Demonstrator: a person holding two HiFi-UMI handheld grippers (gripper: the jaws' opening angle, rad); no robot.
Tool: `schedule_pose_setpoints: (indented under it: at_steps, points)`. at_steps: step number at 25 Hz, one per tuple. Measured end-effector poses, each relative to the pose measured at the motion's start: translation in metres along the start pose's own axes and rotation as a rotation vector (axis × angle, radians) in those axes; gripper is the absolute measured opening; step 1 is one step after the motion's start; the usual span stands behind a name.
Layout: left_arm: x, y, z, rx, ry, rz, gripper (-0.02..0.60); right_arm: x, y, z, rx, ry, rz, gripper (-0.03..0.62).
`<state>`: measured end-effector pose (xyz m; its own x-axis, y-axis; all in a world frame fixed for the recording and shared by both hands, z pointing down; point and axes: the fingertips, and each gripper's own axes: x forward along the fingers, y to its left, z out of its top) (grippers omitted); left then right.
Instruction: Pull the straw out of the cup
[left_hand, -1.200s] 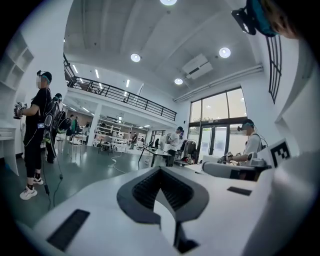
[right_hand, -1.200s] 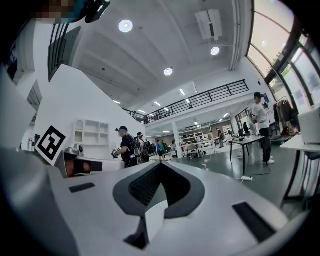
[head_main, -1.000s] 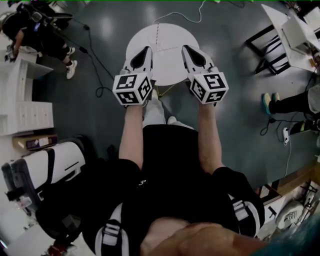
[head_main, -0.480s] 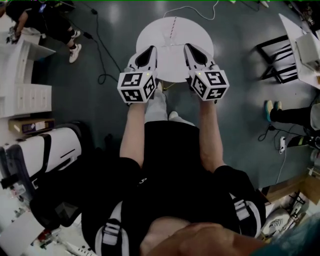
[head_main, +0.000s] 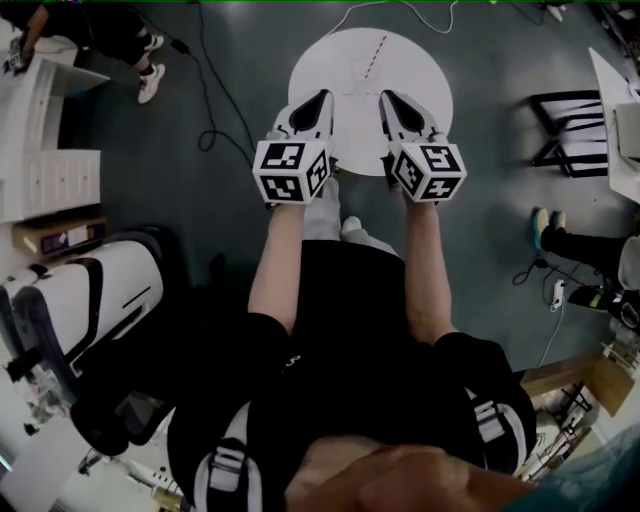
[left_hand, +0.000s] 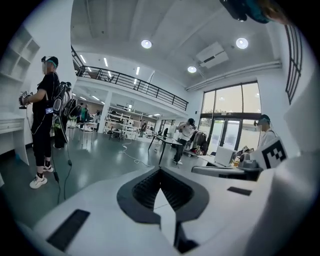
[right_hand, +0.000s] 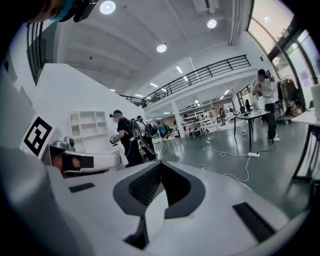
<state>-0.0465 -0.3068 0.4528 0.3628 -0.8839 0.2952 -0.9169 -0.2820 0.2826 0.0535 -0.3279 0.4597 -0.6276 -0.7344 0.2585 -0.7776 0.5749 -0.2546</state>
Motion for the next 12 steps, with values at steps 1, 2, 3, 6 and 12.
schedule_pose_setpoints:
  at_steps: [1,2,3,6,12]
  points:
    - [0.006,0.003,-0.003,-0.012,0.013,-0.002,0.006,0.005,-0.005,-0.002,0.008,0.003,-0.010,0.017]
    - [0.013,0.005,-0.005,-0.023,0.024,-0.005,0.006,0.010,-0.011,-0.003,0.017,0.005,-0.021,0.017]
    - [0.020,0.006,-0.007,-0.029,0.034,-0.012,0.006,0.014,-0.016,-0.005,0.026,0.009,-0.030,0.017]
    - [0.039,0.007,-0.014,-0.025,0.068,-0.039,0.006,0.029,-0.030,-0.014,0.057,0.033,-0.048,0.017]
    - [0.067,0.026,-0.034,-0.068,0.145,-0.052,0.006,0.050,-0.053,-0.033,0.104,0.082,-0.110,0.017]
